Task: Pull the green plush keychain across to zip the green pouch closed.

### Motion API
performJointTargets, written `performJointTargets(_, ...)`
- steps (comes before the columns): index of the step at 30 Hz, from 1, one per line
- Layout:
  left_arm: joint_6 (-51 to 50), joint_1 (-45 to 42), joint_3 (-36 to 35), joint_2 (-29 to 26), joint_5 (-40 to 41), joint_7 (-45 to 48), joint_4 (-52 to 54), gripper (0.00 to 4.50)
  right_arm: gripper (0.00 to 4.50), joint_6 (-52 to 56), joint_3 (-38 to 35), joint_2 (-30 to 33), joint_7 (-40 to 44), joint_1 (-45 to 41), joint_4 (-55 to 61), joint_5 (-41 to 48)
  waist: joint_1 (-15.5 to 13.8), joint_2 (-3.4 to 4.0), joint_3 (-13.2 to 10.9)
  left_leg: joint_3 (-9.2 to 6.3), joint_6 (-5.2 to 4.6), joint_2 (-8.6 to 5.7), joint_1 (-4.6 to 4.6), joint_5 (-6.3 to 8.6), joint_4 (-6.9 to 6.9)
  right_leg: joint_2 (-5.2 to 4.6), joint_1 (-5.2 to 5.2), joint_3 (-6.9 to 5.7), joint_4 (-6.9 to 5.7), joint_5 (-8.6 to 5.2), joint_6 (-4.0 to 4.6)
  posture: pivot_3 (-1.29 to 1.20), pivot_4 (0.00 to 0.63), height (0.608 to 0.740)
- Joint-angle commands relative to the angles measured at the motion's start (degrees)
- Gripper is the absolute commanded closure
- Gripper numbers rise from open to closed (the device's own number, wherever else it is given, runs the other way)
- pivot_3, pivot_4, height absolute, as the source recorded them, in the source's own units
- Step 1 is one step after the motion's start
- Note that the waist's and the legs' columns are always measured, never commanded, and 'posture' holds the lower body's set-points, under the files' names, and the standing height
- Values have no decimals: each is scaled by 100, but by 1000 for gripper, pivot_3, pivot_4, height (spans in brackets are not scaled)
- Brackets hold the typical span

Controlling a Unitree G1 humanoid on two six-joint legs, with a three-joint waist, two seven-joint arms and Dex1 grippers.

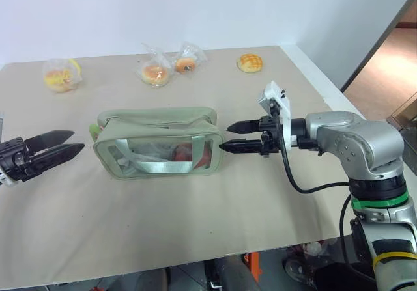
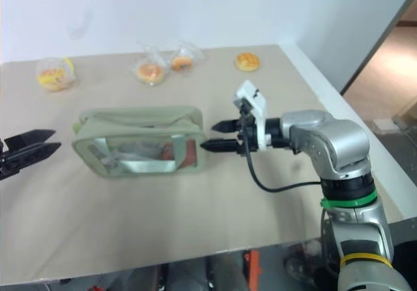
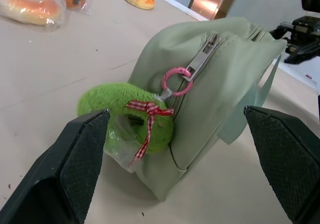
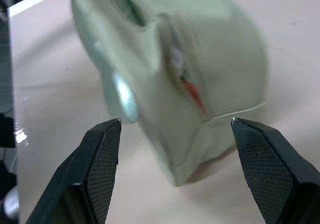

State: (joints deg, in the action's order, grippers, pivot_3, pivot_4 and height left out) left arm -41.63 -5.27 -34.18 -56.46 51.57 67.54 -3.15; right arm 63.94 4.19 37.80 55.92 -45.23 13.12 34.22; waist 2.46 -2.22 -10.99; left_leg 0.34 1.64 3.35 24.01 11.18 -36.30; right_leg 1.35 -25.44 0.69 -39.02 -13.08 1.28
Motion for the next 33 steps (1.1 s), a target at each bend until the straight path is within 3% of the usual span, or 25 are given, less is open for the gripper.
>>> performJointTargets(1,80,44,-226,10,-67,7,-82,0,868,43,-94,-63,-165,-14,278,176,1,0,0,0,0,2,-1,0,0,2,0,-1,0,1,1,0,150,740)
performJointTargets(7,137,32,-204,47,-152,-17,-230,0,868,31,-21,-301,-503,-126,109,145,1,0,0,-3,0,7,-4,0,0,18,1,-2,-1,6,6,0,150,740)
performJointTargets(10,179,12,-186,69,-232,-44,-344,0,1660,-18,7,-394,-672,-168,50,77,1,0,0,-3,0,10,-4,0,0,21,1,-1,-1,5,6,0,150,740)
performJointTargets(18,328,-268,5,301,-473,-412,-575,0,4435,-45,-15,-365,-705,-117,144,175,-2,-1,1,-1,0,12,-3,0,0,21,1,0,-1,5,7,0,150,740)
performJointTargets(26,844,-1326,718,778,-1390,-1289,-1631,0,4479,-1,-17,-361,-768,-92,140,222,-16,-7,4,-3,0,11,-4,0,-1,30,3,-1,-2,9,8,0,150,740)
performJointTargets(33,795,-1853,1070,1000,-1526,-1076,-2083,0,4479,52,-36,-298,-786,21,329,296,-6,-11,7,4,0,10,0,0,-3,30,2,6,-1,10,6,0,150,740)
